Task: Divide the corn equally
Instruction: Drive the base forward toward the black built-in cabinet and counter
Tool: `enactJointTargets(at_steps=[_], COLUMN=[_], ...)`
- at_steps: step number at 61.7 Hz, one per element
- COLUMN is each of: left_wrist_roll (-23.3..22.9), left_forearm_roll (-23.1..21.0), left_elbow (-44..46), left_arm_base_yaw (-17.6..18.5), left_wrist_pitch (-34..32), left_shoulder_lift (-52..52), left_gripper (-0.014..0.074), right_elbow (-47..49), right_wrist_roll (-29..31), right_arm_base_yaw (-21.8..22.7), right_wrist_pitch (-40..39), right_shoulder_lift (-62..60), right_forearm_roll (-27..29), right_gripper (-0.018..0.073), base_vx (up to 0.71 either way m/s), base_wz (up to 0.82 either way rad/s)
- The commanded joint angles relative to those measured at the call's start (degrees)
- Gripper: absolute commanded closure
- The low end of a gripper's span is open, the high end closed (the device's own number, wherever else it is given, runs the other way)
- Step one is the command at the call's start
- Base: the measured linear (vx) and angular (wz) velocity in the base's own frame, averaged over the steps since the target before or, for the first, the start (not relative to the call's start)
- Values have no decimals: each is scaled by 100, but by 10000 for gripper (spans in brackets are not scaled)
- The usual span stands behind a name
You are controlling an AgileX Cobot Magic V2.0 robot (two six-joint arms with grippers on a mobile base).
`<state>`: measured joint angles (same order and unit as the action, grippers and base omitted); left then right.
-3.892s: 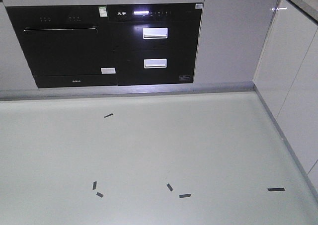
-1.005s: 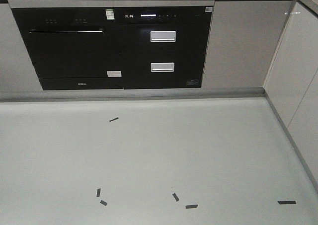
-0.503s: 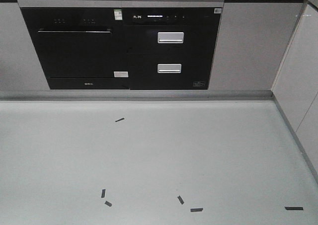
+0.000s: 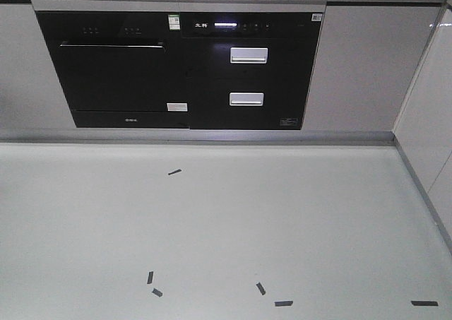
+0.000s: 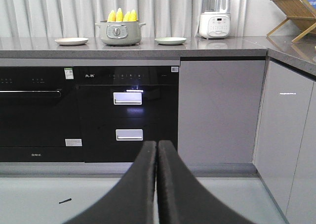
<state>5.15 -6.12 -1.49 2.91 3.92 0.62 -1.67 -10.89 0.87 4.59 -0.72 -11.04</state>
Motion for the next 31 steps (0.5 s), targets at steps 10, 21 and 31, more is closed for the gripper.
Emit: enactJointTargets(at_steps=[10,21,31], left_wrist_roll=[-35,-35,-35], left_forearm_roll=[-13,-13,-13], left_elbow=[-86,-86,-86], left_arm_base_yaw=[37,37,37], left_wrist_pitch=[-392,-392,-392], left_shoulder_lift=[94,94,94], left_gripper=[603,603,603], right_elbow=[-38,-38,-38], right_wrist_roll=[4,4,4], right_arm_base_yaw=[25,25,25], right_wrist_pitch=[-459,-459,-459], right_shoulder_lift=[14,14,14], right_forearm_roll=[-36,-36,-36], right_gripper=[565,565,565], base_vx=[4,6,8], base_wz=[4,5,6])
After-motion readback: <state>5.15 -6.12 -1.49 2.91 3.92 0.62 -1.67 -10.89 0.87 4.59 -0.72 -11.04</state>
